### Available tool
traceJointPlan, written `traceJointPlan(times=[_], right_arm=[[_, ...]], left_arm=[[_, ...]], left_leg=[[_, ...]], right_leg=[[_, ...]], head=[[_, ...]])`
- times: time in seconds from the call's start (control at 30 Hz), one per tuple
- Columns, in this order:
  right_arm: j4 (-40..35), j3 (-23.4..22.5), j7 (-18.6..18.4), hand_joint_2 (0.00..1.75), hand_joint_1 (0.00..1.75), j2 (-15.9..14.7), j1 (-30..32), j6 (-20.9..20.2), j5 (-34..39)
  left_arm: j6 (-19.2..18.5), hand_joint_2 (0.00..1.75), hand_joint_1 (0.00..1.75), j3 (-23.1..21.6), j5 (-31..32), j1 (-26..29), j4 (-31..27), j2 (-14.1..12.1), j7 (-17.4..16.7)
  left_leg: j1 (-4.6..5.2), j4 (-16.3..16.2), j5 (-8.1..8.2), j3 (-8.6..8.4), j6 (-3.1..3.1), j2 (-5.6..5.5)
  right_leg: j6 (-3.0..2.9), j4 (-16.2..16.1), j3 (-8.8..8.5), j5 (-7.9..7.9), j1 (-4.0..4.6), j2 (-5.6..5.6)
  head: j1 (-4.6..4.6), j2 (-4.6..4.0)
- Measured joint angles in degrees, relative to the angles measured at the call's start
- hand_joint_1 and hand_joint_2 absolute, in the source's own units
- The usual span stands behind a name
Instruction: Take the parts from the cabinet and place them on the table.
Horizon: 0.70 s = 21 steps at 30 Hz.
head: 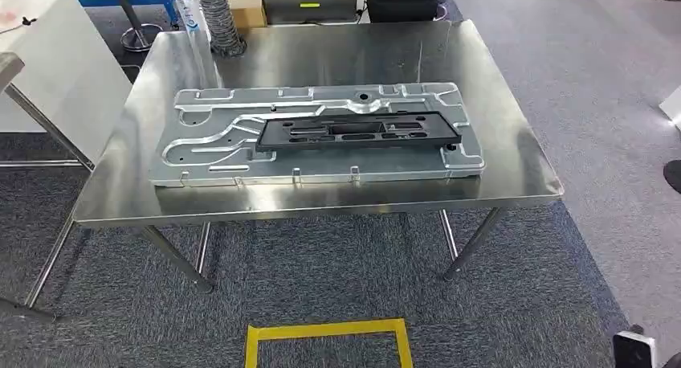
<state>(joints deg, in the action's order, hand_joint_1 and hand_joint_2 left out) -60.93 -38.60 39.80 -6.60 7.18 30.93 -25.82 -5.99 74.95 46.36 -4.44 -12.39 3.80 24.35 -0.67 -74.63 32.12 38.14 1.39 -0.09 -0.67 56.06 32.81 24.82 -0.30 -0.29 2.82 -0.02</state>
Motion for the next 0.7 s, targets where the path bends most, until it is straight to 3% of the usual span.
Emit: traceJointPlan(times=[0.07,0.1,0.13,0.2,0.27,0.3,0.33,0.37,0.4,0.43,0.47,0.53,0.57,0.6,0.63,0.67,0.7], right_arm=[[5.0,-1.3,0.1,0.0,0.0,0.3,-1.2,0.1,-1.3],[9.5,-1.8,0.0,0.0,0.0,0.2,-2.2,0.5,-2.2],[13.4,-2.1,0.0,0.0,0.0,0.1,-2.7,0.9,-2.5],[21.2,-2.9,-1.4,0.0,0.0,0.2,-3.8,1.7,-4.8],[28.9,-3.0,-5.5,0.0,0.0,0.2,-5.2,1.9,-8.2],[32.1,-2.9,-8.0,0.0,0.0,0.6,-5.4,1.5,-9.9],[34.8,-2.7,-11.4,0.0,0.0,0.9,-5.5,-0.3,-11.4],[36.9,-2.4,-15.5,0.0,0.0,1.4,-6.0,-2.8,-12.8],[39.2,-1.9,-20.9,0.0,0.0,2.0,-6.5,-7.0,-14.4],[41.0,-1.2,-25.5,0.0,0.0,2.7,-6.9,-11.1,-15.7],[42.6,-0.6,-29.8,0.0,0.0,3.5,-7.2,-14.8,-16.3],[44.7,0.0,-37.2,0.0,0.0,5.5,-7.6,-20.8,-16.8],[45.6,0.4,-39.3,0.0,0.0,6.4,-7.8,-23.0,-17.3],[46.0,0.7,-40.0,0.0,0.0,7.0,-8.1,-24.3,-17.5],[46.5,1.0,-40.4,0.0,0.0,7.5,-8.6,-25.3,-17.7],[46.9,1.2,-40.4,0.0,0.0,7.8,-8.8,-26.1,-18.0],[47.3,1.3,-40.3,0.0,0.0,8.1,-8.8,-26.9,-18.1]], left_arm=[[0.0,0.0,0.0,0.0,0.0,-0.1,0.0,0.1,-0.2],[0.0,0.0,0.0,0.0,-0.1,-0.2,0.0,0.1,-0.6],[0.0,0.0,0.0,0.0,0.0,-0.5,0.0,0.2,-0.9],[-0.1,0.0,0.0,0.0,1.0,-0.5,0.0,0.6,-1.5],[-0.2,0.0,0.0,-0.2,1.7,-0.3,0.1,1.2,-2.5],[-0.2,0.0,0.0,-0.2,2.0,-0.5,0.1,1.5,-2.7],[-0.2,0.0,0.0,-0.2,2.3,-0.5,0.1,1.8,-2.8],[-0.2,0.0,0.0,-0.3,2.5,-0.5,0.1,1.9,-3.0],[-0.2,0.0,0.0,-0.4,3.0,-0.5,0.1,2.1,-3.1],[-0.4,0.0,0.0,-0.6,3.5,-0.5,0.1,2.3,-3.3],[-0.7,0.0,0.0,-0.8,4.1,-0.5,0.1,2.3,-3.5],[-1.6,0.0,0.0,-1.8,5.6,-0.4,0.2,2.4,-4.2],[-2.2,0.0,0.0,-2.2,6.2,-0.4,0.2,2.4,-4.9],[-2.5,0.0,0.0,-2.6,6.5,-0.4,0.2,2.4,-5.5],[-2.6,0.0,0.0,-3.0,6.7,-0.4,0.2,2.3,-6.1],[-2.6,0.0,0.0,-3.1,7.0,-0.4,0.2,2.3,-6.7],[-2.5,0.0,0.0,-3.3,7.4,-0.4,0.2,2.3,-7.2]], left_leg=[[0.14,7.2,-3.52,-6.0,-0.69,-0.02],[0.26,12.8,-3.06,-10.22,-1.27,-0.08],[0.5,18.4,-1.28,-13.78,-1.49,-0.04],[0.7,19.0,-1.28,-13.41,-1.79,-0.04],[0.44,19.4,-2.53,-12.88,-2.62,0.17],[0.34,19.6,-3.25,-12.25,-3.02,0.54],[0.36,19.6,-3.84,-11.46,-3.55,0.57],[0.39,19.6,-4.49,-10.63,-3.6,0.58],[0.4,19.5,-5.11,-9.82,-3.57,0.68],[0.4,19.4,-5.8,-8.92,-3.47,0.75],[0.38,19.2,-6.36,-8.02,-3.32,0.78],[0.34,18.6,-7.41,-6.16,-2.91,0.78],[0.27,18.0,-7.81,-5.14,-2.62,0.77],[0.28,17.4,-8.06,-4.52,-2.25,0.76],[0.49,17.0,-8.31,-3.89,-1.86,0.76],[0.49,16.8,-8.61,-3.73,-1.45,0.85],[0.47,16.9,-9.11,-3.64,-1.07,1.02]], right_leg=[[0.15,0.5,1.53,-0.82,0.17,0.1],[0.3,0.9,1.88,-1.23,0.2,0.14],[0.61,1.2,2.3,-1.43,0.63,0.13],[1.34,1.1,2.3,-2.39,0.41,-0.15],[2.03,0.9,2.51,-3.11,0.4,0.03],[2.44,1.7,3.06,-1.39,0.02,0.11],[2.69,4.2,3.95,2.31,-0.06,0.14],[2.98,8.1,5.08,6.14,-0.15,0.17],[3.24,12.4,6.1,8.97,-0.23,0.17],[3.48,16.3,6.73,10.38,-0.38,0.17],[3.6,18.4,6.61,9.76,-0.6,0.16],[3.78,15.9,3.12,4.98,-1.08,0.15],[3.79,11.1,-0.45,3.09,-1.25,0.14],[3.81,5.8,-4.23,3.22,-1.38,0.15],[3.56,1.3,-6.9,5.46,-1.09,0.22],[2.83,-0.4,-7.64,6.3,-0.79,0.37],[2.53,-0.3,-7.16,6.18,-0.66,0.29]], head=[[0.0,0.0],[0.0,0.0],[0.0,0.0],[-0.04,0.0],[-0.04,0.0],[-0.04,0.0],[-0.04,0.0],[-0.04,0.0],[-0.04,0.0],[-0.04,0.0],[-0.04,0.0],[-0.04,0.0],[-0.02,0.0],[-0.04,0.0],[-0.04,0.0],[-0.02,0.0],[-0.02,0.0]])
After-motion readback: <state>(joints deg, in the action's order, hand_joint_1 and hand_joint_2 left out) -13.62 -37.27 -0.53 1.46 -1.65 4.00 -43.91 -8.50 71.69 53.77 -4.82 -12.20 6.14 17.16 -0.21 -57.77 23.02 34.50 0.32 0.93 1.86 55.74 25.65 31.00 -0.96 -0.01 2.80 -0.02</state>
